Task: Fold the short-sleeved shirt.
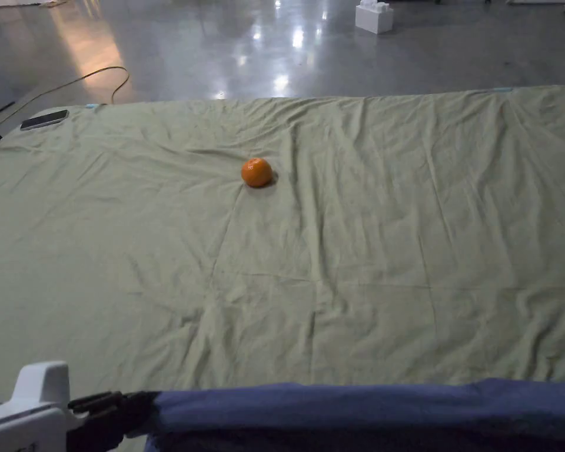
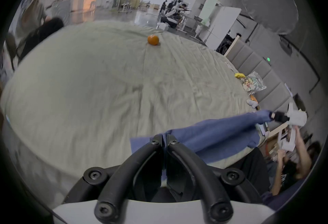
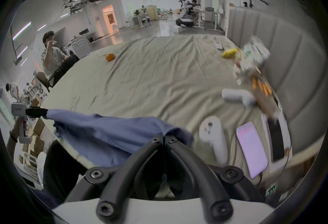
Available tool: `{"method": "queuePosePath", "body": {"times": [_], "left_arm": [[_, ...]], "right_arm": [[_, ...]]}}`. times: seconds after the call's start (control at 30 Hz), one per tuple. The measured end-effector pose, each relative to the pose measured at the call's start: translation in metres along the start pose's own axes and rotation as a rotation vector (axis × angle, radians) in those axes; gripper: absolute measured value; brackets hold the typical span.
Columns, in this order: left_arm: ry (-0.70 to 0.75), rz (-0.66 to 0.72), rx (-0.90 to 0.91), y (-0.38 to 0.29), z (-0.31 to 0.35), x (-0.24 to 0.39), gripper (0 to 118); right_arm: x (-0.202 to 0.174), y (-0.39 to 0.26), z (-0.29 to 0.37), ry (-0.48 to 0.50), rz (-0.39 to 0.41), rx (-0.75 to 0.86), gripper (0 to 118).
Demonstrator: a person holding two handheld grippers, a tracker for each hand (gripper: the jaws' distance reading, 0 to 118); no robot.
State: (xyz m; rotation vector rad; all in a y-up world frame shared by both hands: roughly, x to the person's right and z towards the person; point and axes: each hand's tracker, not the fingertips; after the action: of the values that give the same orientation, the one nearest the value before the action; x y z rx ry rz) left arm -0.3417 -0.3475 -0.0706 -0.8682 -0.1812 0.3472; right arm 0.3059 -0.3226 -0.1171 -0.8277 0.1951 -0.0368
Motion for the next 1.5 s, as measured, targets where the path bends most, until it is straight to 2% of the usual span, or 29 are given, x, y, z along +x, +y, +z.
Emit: {"method": "queuePosePath", "body": {"times": [0.07, 0.13, 0.27, 0.43, 0.47, 0.5, 0.53, 0.57, 0.6, 0.67, 0.77, 0.83, 0.87, 1.0, 1.07, 1.1, 1.13, 1.17, 1.2, 1.23, 1.27, 1.33, 1.37, 1.4, 1.43, 1.47, 1.5], "left_arm": [[0.009, 0.069, -0.039, -0.023, -0.011, -0.016, 4], [0.002, 0.124, -0.062, -0.041, -0.022, -0.022, 4], [0.005, 0.186, -0.015, -0.058, -0.035, -0.035, 4], [0.025, 0.117, 0.028, -0.051, -0.033, -0.029, 4], [0.039, 0.087, 0.045, -0.051, -0.033, -0.028, 8], [0.051, 0.057, 0.05, -0.047, -0.024, -0.018, 26], [0.036, -0.007, 0.066, -0.045, -0.015, -0.017, 47], [0.023, -0.05, 0.087, -0.041, -0.005, -0.016, 71], [0.037, -0.057, 0.113, -0.035, 0.007, -0.012, 93], [0.12, -0.095, 0.203, -0.029, 0.032, -0.013, 96], [0.264, -0.289, 0.387, -0.022, 0.083, 0.048, 96], [0.269, -0.384, 0.539, -0.027, 0.114, 0.085, 96], [0.286, -0.42, 0.623, -0.032, 0.126, 0.105, 96], [0.385, -0.492, 0.861, -0.048, 0.14, 0.17, 96], [0.418, -0.484, 0.905, -0.05, 0.136, 0.19, 93], [0.421, -0.47, 0.894, -0.051, 0.136, 0.199, 81], [0.415, -0.458, 0.876, -0.051, 0.137, 0.208, 64], [0.4, -0.453, 0.867, -0.048, 0.136, 0.21, 41], [0.366, -0.461, 0.847, -0.049, 0.136, 0.213, 14], [0.353, -0.47, 0.839, -0.049, 0.136, 0.215, 12], [0.35, -0.466, 0.823, -0.049, 0.136, 0.219, 11], [0.268, -0.473, 0.792, -0.051, 0.142, 0.219, 8], [0.232, -0.468, 0.809, -0.054, 0.144, 0.22, 0], [0.239, -0.459, 0.809, -0.055, 0.145, 0.222, 0], [0.244, -0.453, 0.802, -0.056, 0.147, 0.224, 0], [0.238, -0.451, 0.791, -0.056, 0.146, 0.224, 0], [0.238, -0.454, 0.789, -0.057, 0.144, 0.223, 0]], "right_arm": [[-0.003, -0.035, -0.006, -0.003, -0.025, -0.049, 1], [-0.003, -0.063, -0.014, -0.005, -0.087, -0.095, 1], [0.0, -0.087, -0.029, -0.02, -0.162, -0.068, 1], [0.006, -0.087, -0.038, -0.022, -0.209, -0.037, 2], [0.008, -0.086, -0.038, -0.02, -0.198, -0.031, 5], [0.008, -0.085, -0.037, -0.022, -0.184, -0.029, 28], [0.008, -0.084, -0.033, -0.046, -0.157, -0.023, 57], [0.008, -0.082, -0.026, -0.063, -0.128, -0.008, 81], [0.007, -0.079, -0.014, -0.074, -0.121, 0.04, 88], [0.004, -0.068, 0.009, -0.09, -0.122, 0.049, 84], [-0.005, -0.052, 0.053, -0.11, -0.064, 0.189, 84], [-0.025, -0.038, 0.083, -0.091, -0.042, 0.324, 84], [-0.047, -0.029, 0.101, -0.08, -0.023, 0.39, 86], [-0.1, -0.012, 0.134, -0.026, 0.028, 0.626, 87], [-0.123, -0.006, 0.141, -0.029, 0.091, 0.686, 85], [-0.132, -0.003, 0.143, -0.035, 0.135, 0.706, 84], [-0.142, 0.002, 0.146, -0.046, 0.208, 0.732, 80], [-0.147, 0.004, 0.146, -0.046, 0.216, 0.715, 71], [-0.152, 0.003, 0.145, -0.044, 0.197, 0.703, 49], [-0.158, 0.004, 0.147, -0.051, 0.247, 0.747, 29], [-0.161, 0.004, 0.148, -0.051, 0.262, 0.767, 14], [-0.166, 0.0, 0.147, -0.021, 0.23, 0.733, 12], [-0.17, -0.003, 0.148, -0.015, 0.236, 0.744, 8], [-0.171, -0.004, 0.15, -0.011, 0.259, 0.759, 1], [-0.172, -0.007, 0.147, -0.023, 0.216, 0.72, 0], [-0.176, -0.006, 0.151, -0.061, 0.265, 0.769, 0], [-0.176, -0.007, 0.149, -0.043, 0.235, 0.745, 0]]}}
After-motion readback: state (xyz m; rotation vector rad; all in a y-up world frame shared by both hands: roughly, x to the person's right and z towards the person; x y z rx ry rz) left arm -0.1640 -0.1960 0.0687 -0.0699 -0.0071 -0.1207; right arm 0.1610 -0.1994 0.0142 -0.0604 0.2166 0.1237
